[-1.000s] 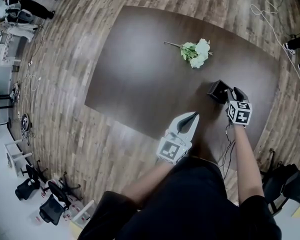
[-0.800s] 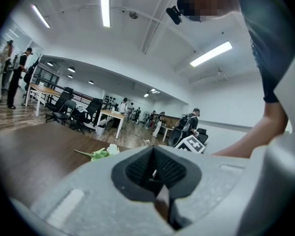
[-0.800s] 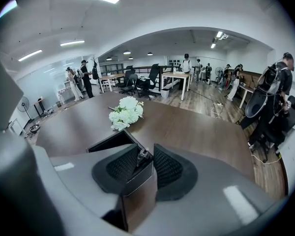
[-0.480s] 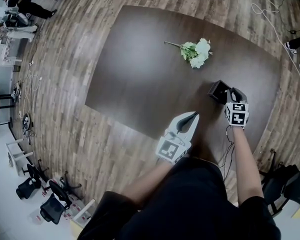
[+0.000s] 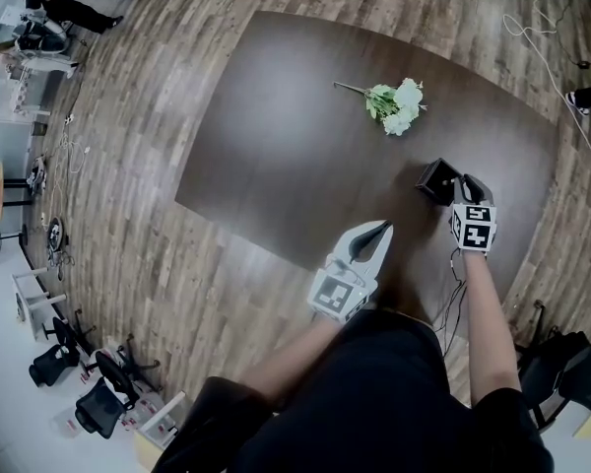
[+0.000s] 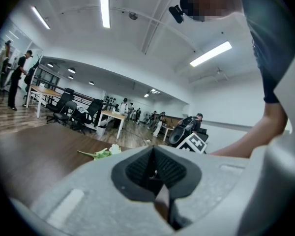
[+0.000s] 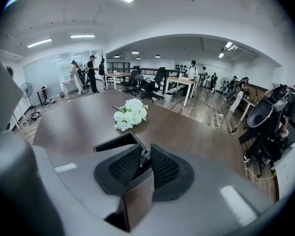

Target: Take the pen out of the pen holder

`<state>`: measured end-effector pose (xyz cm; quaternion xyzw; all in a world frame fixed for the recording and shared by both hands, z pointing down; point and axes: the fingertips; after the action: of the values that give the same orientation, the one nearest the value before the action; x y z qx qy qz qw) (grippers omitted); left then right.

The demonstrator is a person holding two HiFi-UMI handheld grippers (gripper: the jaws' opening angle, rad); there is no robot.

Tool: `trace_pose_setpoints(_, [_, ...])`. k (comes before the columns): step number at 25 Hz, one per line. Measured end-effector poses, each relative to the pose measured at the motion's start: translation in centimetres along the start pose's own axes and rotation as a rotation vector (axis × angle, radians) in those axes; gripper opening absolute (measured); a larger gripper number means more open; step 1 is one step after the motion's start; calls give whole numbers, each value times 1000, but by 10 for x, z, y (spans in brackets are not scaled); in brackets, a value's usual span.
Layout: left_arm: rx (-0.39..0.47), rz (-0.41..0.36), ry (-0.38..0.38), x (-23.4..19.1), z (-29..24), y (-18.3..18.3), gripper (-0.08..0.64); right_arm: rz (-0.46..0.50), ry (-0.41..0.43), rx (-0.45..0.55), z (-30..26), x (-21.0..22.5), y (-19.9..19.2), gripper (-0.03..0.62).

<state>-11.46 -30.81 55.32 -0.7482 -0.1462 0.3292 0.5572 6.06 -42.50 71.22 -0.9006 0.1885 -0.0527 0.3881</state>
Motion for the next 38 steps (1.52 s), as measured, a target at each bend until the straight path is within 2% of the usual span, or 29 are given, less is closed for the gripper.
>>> trace_pose_setpoints(6, [23,-14,-20,6,1,16,3,-26,-13,72,25,7,22,64])
trace_pose_setpoints(9, [39,-37,-43,8,2,30,3,-74,-21,122,48,12,38,64])
trace_pose_setpoints(13, [69,-56,-73,8,1,50,3,-158,-34,191,86,13,57,63])
trace_pose_setpoints(19, [68,-136,-144,12,-4,77,3,-184,-80,306,156,0,91,63])
trace_pose_setpoints(23, [71,-142,-174,15,-19,95,3,-199,-121,370,201,-4,102,61])
trace_pose_setpoints(28, [80,-153,-227,30,-34,112,3,-243,-190,431,253,-3,103,61])
trace_pose_setpoints(33, [65,-176,-282,49,-48,113,3,-224,-293,439,292,6,90,61])
trace_pose_setpoints(38, [60,-203,-320,68,-52,115,3,-254,-347,451,319,19,75,60])
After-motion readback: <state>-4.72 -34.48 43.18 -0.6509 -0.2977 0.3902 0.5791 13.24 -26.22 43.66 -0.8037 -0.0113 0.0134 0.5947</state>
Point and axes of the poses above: the fingertips, and each gripper's own axes: z backward along the fingers, x to its right, y out of its top, and after that the axes turned 3 degrees about z, right-handed
